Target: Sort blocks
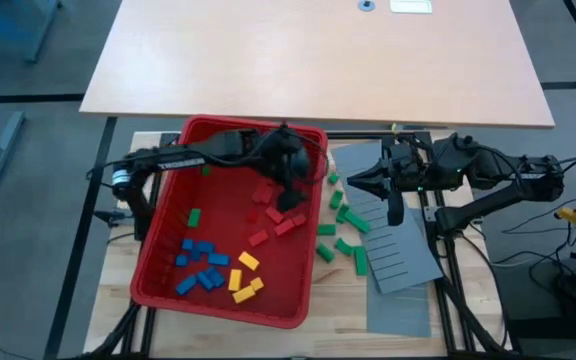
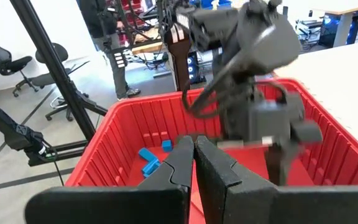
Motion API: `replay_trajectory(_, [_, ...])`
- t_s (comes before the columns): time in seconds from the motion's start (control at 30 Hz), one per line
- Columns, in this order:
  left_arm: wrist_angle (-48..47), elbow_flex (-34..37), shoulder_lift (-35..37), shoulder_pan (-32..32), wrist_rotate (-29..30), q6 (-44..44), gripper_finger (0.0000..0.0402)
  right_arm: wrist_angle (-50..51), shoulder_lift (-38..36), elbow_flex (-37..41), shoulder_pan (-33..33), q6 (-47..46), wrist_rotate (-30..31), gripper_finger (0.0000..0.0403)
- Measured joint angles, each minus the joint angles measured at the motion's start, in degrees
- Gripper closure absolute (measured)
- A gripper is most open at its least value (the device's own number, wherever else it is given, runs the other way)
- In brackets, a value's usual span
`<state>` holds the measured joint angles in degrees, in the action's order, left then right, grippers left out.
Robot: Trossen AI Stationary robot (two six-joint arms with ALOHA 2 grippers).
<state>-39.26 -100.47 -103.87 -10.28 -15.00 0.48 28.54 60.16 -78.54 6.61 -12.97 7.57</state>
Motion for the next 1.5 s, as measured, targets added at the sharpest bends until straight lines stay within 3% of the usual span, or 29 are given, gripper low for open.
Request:
replay_trajectory(0.37, [-32.42,0.17,11.18,-2.92,6.53,5.41,0.0093,-0.07,0.04,0.00,0.02,-0.02,1.57,0.0403])
replay_trajectory(0.5, [-38.60,2.12,12.87,-4.18,9.13,7.60,0.0093,-0.12,0.05,0.00,0.02,-0.50,1.68,0.0403])
replay_trajectory(0.77, [-35.37,13.17,13.15,-5.27,8.08,11.54,0.0093,-0.47,1.19,0.00,0.02,-1.31,1.73,0.0403])
replay_trajectory(1.1, [-19.82,33.04,13.05,-5.31,6.31,15.02,0.0093,-0.53,3.03,0.00,0.02,-2.98,1.66,0.0403])
replay_trajectory(1.5, [-4.04,42.51,13.00,-5.31,6.77,15.33,0.0093,-0.53,3.06,0.00,0.02,-4.35,1.57,0.0403])
